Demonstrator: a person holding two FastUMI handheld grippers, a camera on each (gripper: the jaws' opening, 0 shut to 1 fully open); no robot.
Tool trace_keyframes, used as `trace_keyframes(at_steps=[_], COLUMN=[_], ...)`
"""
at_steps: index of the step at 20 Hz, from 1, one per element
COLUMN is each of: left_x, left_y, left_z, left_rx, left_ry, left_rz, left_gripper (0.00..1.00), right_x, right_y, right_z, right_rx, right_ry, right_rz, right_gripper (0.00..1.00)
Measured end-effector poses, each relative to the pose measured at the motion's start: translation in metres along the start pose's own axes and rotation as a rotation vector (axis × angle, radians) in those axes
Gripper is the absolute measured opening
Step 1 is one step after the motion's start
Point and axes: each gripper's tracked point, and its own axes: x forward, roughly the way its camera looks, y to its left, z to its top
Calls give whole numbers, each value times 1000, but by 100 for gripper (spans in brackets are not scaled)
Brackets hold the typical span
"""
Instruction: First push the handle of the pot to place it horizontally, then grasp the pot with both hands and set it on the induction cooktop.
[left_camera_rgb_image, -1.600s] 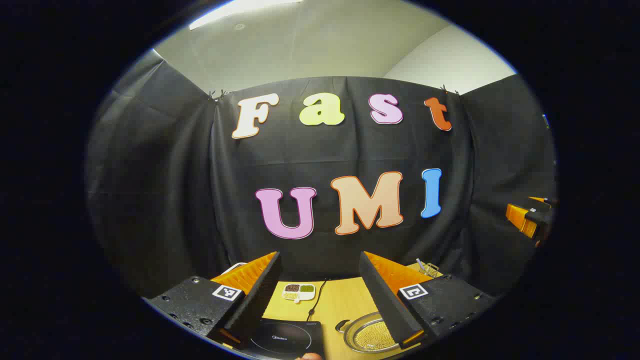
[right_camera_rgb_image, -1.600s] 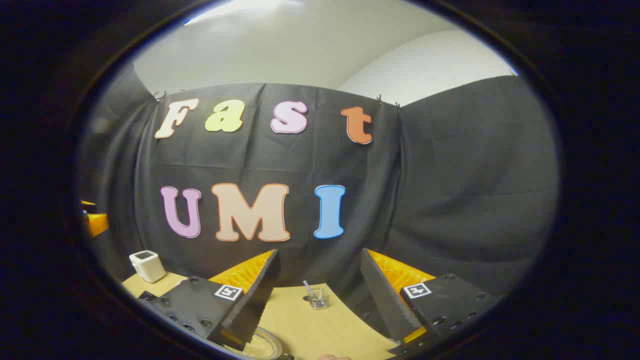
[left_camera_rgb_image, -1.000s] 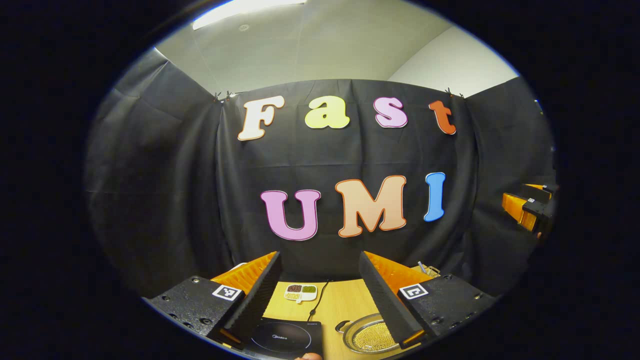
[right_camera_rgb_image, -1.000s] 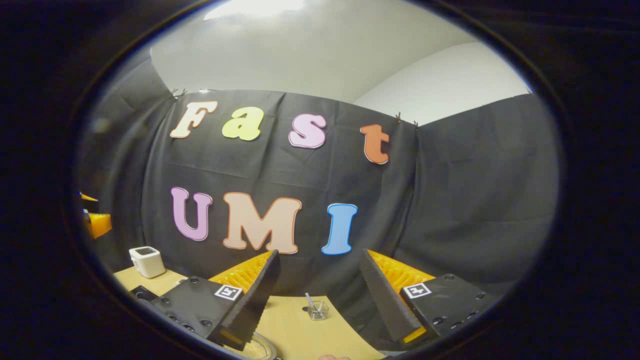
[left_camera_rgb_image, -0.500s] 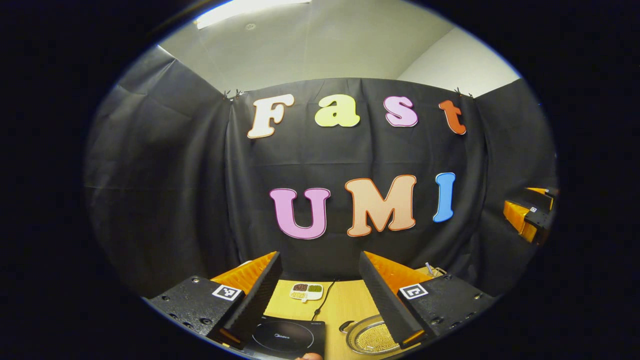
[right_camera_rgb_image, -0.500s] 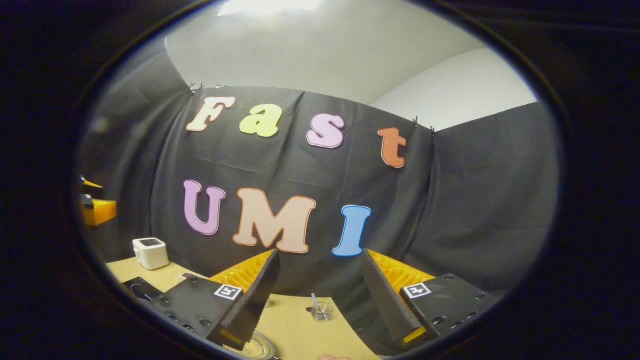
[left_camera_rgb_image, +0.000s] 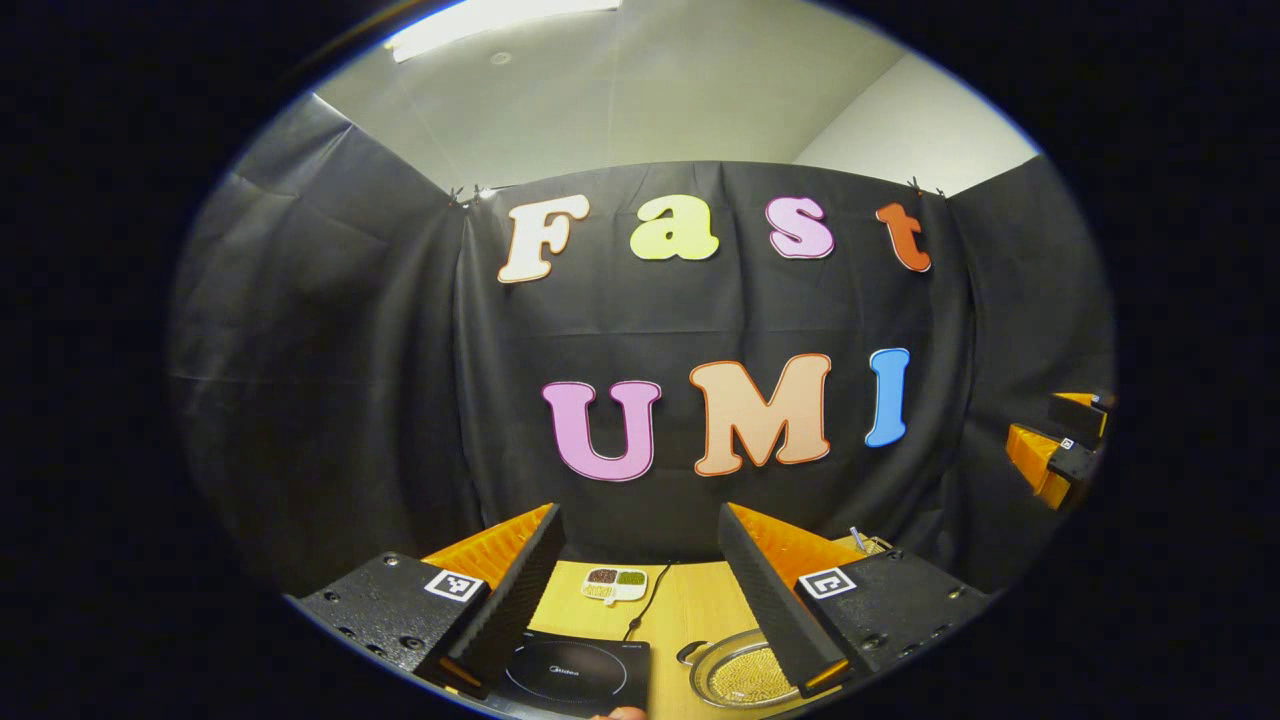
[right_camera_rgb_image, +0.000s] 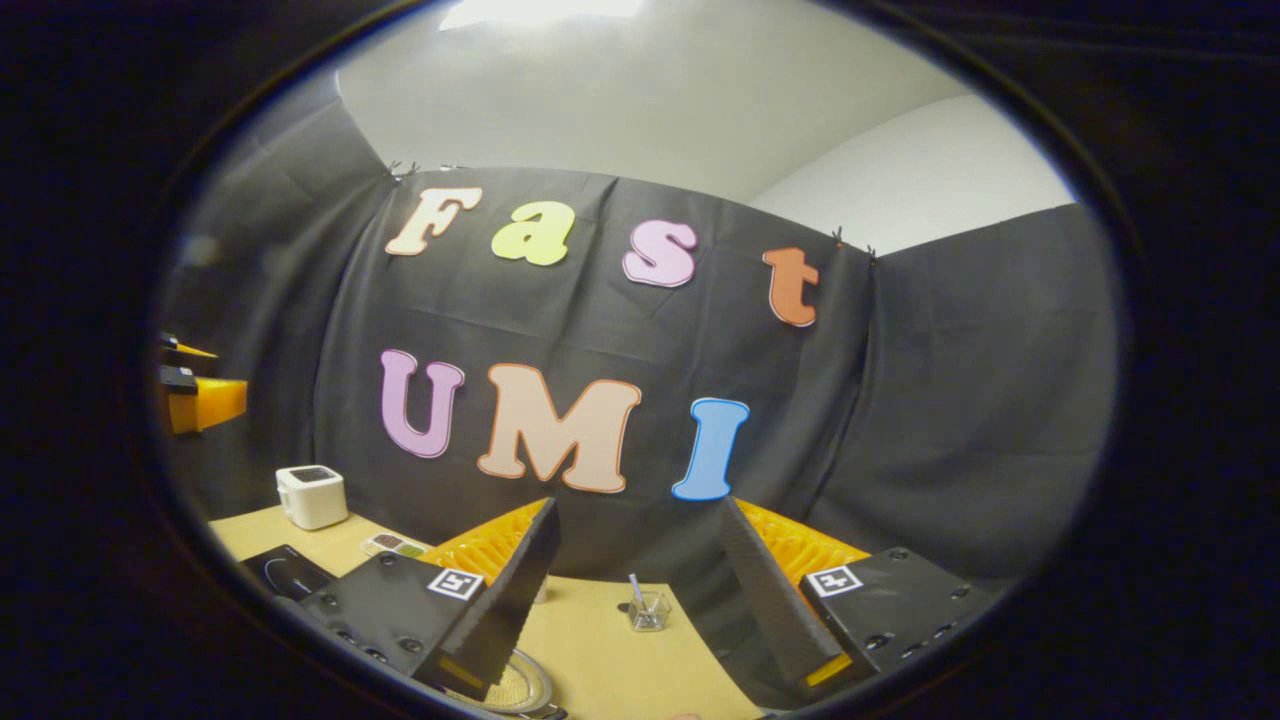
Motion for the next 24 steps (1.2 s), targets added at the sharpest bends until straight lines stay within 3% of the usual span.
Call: trace_keyframes(at_steps=[3, 7, 10, 11, 13, 16, 17, 18, 21, 22, 23, 24], left_x=[-2, -5, -5, -4, -4, -1, 0, 1, 4, 4, 5, 6], left_y=[0, 2, 2, 1, 1, 4, 6, 7, 11, 13, 15, 16], left_z=[3, 5, 5, 6, 6, 12, 12, 12, 14, 12, 11, 11], left_rx=[-4, 1, 3, 2, 0, 7, 13, 15, 5, 3, 3, 3], left_ry=[-8, -13, -13, -14, -16, -29, -31, -30, -34, -30, -28, -27], left_rz=[4, 12, 11, 11, 6, 10, 11, 14, 22, 26, 29, 32], left_gripper=[99, 99, 99, 99, 99, 99, 99, 99, 99, 99, 99, 99], right_x=[-4, -9, -11, -14, -21, -30, -21, -42, -35, -39, -43, -48], right_y=[7, 16, 25, 33, 43, 60, 56, 47, 62, 62, 65, 67], right_z=[-12, -39, -57, -65, -83, -102, -110, -113, -138, -151, -163, -175], right_rx=[-3, -15, -7, 0, -9, -42, -64, -52, -9, -20, -29, -35], right_ry=[26, 90, 130, 143, 170, 190, 207, 221, 255, 274, 297, 319], right_rz=[23, 54, 84, 104, 129, 183, 134, 128, 150, 154, 166, 173], right_gripper=[98, 68, 39, 34, 41, 41, 41, 9, 10, 2, 2, 10])
